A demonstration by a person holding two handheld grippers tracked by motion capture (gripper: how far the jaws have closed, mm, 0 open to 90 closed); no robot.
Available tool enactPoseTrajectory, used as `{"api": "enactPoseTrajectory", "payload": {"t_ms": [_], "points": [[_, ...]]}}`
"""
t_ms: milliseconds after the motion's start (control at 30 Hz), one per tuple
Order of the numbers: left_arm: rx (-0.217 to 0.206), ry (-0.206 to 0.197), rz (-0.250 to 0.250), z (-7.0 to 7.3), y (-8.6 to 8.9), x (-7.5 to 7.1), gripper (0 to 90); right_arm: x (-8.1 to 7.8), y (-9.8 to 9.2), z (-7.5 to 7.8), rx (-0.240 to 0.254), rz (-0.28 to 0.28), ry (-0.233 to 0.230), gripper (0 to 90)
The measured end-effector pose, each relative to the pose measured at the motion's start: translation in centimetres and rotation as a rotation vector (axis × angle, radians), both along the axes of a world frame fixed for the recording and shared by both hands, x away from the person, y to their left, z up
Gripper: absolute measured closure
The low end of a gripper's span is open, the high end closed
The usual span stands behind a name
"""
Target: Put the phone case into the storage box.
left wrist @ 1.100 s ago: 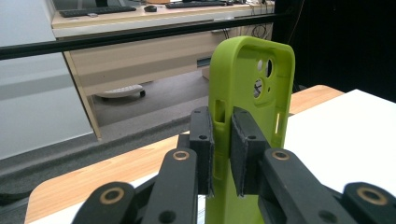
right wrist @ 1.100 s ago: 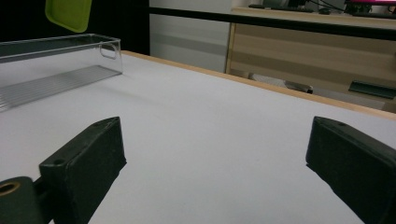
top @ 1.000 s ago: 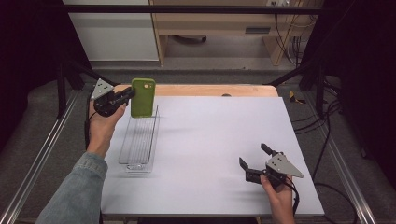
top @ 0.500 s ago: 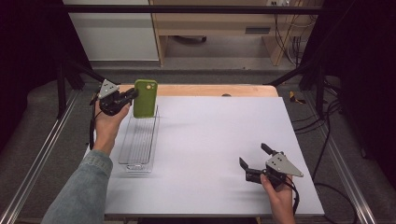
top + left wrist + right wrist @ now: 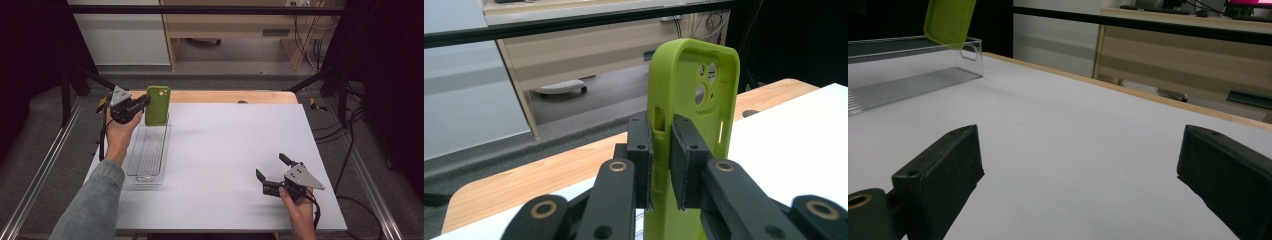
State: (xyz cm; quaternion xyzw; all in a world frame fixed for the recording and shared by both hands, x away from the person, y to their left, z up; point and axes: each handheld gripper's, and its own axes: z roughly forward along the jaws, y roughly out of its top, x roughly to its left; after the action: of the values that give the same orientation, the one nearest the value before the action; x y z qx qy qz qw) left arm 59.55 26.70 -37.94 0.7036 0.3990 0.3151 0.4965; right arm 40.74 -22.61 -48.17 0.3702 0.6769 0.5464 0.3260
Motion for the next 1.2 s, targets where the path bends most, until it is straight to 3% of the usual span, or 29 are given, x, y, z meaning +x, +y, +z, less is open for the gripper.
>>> {"api": "enactPoseTrajectory", "payload": {"t_ms": [1200], "points": [[0.012,0.041,0.015,-1.1,0.3,0.9,79.8,0.0,0.1,0.0,-0.003,0.007,0.000,4.6]]}}
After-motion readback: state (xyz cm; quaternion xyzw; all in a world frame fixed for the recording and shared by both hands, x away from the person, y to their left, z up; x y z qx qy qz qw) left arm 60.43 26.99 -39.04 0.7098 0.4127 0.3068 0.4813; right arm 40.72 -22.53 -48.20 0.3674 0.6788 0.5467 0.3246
